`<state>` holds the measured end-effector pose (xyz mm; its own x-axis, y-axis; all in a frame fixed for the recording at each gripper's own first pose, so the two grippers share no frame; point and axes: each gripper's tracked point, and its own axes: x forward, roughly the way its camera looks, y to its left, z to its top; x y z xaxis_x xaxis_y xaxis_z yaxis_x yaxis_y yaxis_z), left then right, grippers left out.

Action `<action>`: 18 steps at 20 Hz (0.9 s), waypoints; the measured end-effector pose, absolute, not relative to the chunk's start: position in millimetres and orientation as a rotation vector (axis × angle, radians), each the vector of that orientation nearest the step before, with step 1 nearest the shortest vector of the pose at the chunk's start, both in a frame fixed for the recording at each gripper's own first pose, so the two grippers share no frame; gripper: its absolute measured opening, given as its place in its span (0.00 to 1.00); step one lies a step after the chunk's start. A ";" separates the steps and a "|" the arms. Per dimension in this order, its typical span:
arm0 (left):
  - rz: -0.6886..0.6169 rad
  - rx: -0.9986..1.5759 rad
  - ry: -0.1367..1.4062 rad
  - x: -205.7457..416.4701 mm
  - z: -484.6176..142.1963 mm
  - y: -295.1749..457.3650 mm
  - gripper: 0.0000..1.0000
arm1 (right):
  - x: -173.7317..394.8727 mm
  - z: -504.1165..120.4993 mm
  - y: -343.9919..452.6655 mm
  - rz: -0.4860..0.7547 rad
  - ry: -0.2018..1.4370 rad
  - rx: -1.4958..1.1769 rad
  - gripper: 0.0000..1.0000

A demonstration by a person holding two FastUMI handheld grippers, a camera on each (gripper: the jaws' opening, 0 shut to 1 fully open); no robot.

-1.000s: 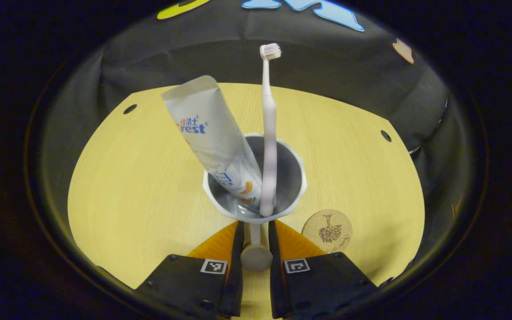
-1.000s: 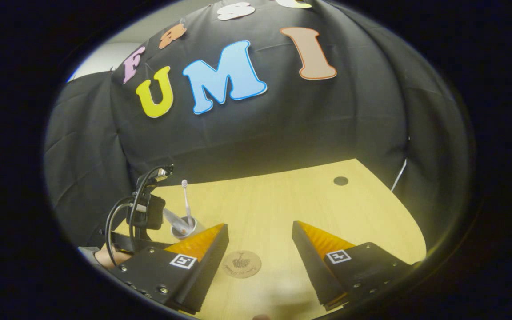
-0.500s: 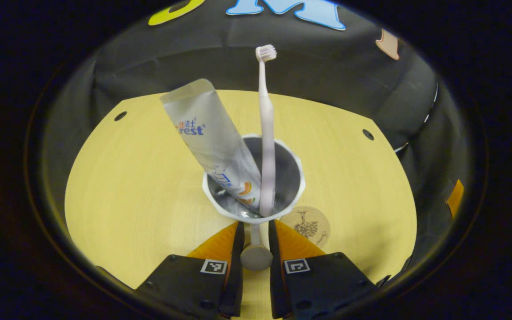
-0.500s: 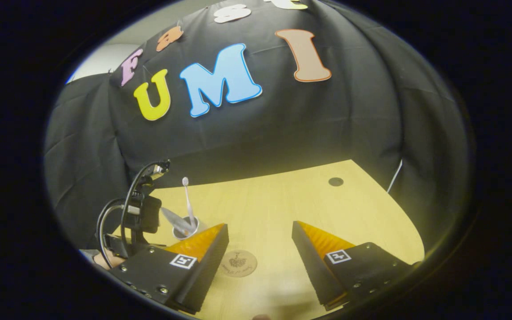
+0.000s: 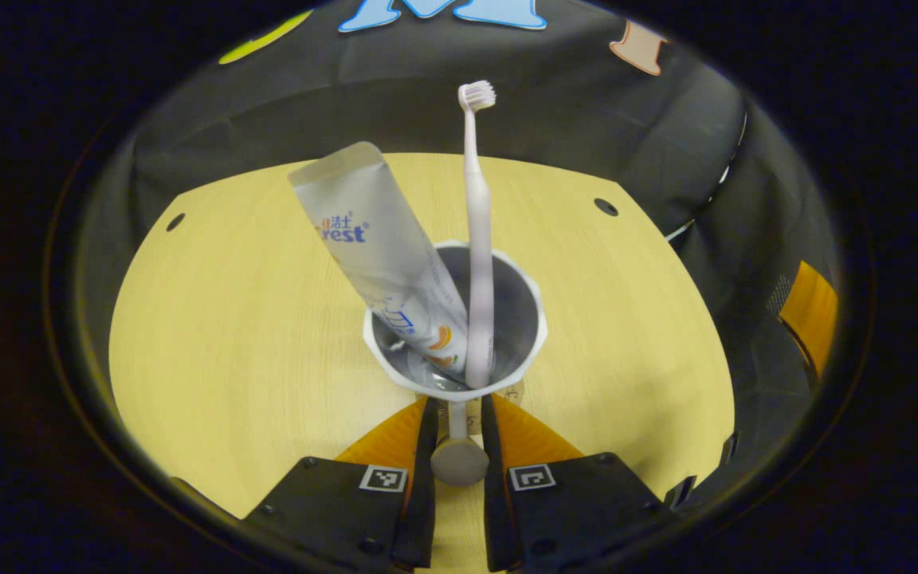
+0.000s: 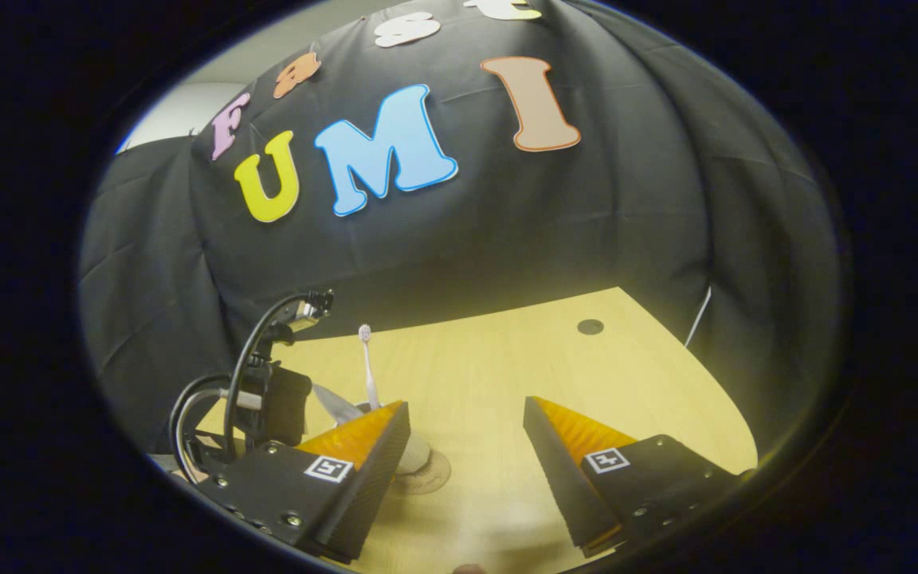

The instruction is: Put the toothbrush and toothpaste on the desktop into the cup, then pick up the cup and place it on the coaster on the desktop.

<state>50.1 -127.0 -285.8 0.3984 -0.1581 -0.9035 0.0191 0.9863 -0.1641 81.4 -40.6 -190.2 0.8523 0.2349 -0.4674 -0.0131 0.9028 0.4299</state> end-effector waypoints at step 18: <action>-0.134 -0.119 1.178 39.1 -293.0 -143.4 0.43 | 83.3 -185.4 -48.2 0.129 0.534 0.455 0.90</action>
